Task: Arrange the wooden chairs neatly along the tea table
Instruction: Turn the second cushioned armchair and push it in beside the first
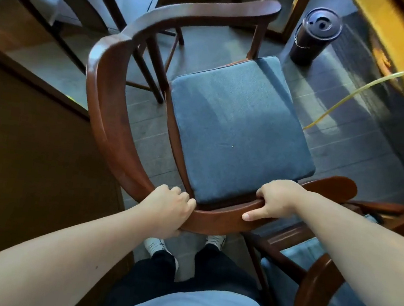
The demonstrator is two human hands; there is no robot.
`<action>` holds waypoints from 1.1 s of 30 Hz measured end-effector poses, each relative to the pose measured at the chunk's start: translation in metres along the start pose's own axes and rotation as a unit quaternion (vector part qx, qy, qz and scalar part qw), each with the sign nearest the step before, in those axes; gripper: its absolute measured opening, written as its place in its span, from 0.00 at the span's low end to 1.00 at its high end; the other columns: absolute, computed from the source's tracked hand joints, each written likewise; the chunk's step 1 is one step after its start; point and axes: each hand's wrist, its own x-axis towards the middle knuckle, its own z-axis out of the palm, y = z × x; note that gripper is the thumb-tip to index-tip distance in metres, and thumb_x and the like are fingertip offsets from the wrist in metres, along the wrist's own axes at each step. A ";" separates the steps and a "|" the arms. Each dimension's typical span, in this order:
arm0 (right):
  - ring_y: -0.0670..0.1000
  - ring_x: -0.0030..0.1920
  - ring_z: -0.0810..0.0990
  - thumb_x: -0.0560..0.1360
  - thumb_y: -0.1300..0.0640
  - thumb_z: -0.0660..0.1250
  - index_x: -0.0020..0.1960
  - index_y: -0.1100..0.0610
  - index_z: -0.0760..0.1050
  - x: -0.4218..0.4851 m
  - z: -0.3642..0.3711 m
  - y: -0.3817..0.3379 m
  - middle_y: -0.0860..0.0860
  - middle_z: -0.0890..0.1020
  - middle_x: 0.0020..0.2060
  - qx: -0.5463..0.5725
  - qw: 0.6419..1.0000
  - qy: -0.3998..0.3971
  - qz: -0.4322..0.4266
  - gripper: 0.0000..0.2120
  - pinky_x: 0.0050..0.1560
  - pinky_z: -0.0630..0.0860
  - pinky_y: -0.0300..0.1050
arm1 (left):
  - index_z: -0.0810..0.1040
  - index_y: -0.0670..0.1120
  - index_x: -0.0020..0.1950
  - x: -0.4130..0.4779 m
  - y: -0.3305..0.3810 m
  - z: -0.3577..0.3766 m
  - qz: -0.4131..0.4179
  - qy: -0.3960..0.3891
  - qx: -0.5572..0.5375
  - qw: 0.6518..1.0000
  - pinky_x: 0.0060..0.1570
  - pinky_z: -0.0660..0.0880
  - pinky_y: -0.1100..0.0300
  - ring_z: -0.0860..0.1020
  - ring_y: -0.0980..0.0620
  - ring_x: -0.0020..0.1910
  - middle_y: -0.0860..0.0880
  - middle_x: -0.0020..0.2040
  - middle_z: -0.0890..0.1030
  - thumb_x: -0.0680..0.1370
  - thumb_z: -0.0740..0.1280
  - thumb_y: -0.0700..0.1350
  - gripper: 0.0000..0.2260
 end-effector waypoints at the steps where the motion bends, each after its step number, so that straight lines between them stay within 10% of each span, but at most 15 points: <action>1: 0.55 0.49 0.79 0.66 0.20 0.54 0.47 0.51 0.74 -0.002 0.003 0.002 0.47 0.79 0.43 0.007 1.000 0.029 -0.008 0.35 0.42 0.66 0.46 | 0.68 0.45 0.55 -0.002 -0.002 -0.004 0.009 0.005 -0.002 1.000 0.40 0.68 0.52 0.75 0.45 0.47 0.46 0.49 0.76 0.75 0.62 0.61 0.21; 11: 0.54 0.48 0.80 0.75 0.28 0.42 0.39 0.51 0.73 -0.005 0.020 -0.067 0.49 0.83 0.41 0.076 0.973 0.215 0.026 0.32 0.45 0.67 0.50 | 0.71 0.46 0.62 -0.032 -0.088 -0.057 0.087 0.125 0.025 0.988 0.51 0.74 0.49 0.76 0.45 0.50 0.47 0.52 0.79 0.78 0.52 0.63 0.25; 23: 0.51 0.45 0.78 0.69 0.22 0.42 0.44 0.48 0.75 0.031 -0.026 -0.203 0.47 0.81 0.43 0.309 0.923 0.181 0.143 0.36 0.43 0.74 0.50 | 0.76 0.45 0.59 -0.050 -0.227 -0.075 0.243 0.134 0.073 0.958 0.55 0.75 0.47 0.78 0.43 0.51 0.46 0.52 0.80 0.75 0.56 0.70 0.31; 33: 0.48 0.57 0.76 0.69 0.28 0.62 0.64 0.45 0.71 0.020 -0.028 -0.246 0.44 0.78 0.57 0.348 0.888 0.269 0.135 0.30 0.58 0.73 0.49 | 0.77 0.47 0.54 -0.024 -0.265 -0.075 0.351 0.059 0.140 0.924 0.50 0.78 0.49 0.79 0.45 0.49 0.48 0.48 0.81 0.71 0.59 0.59 0.20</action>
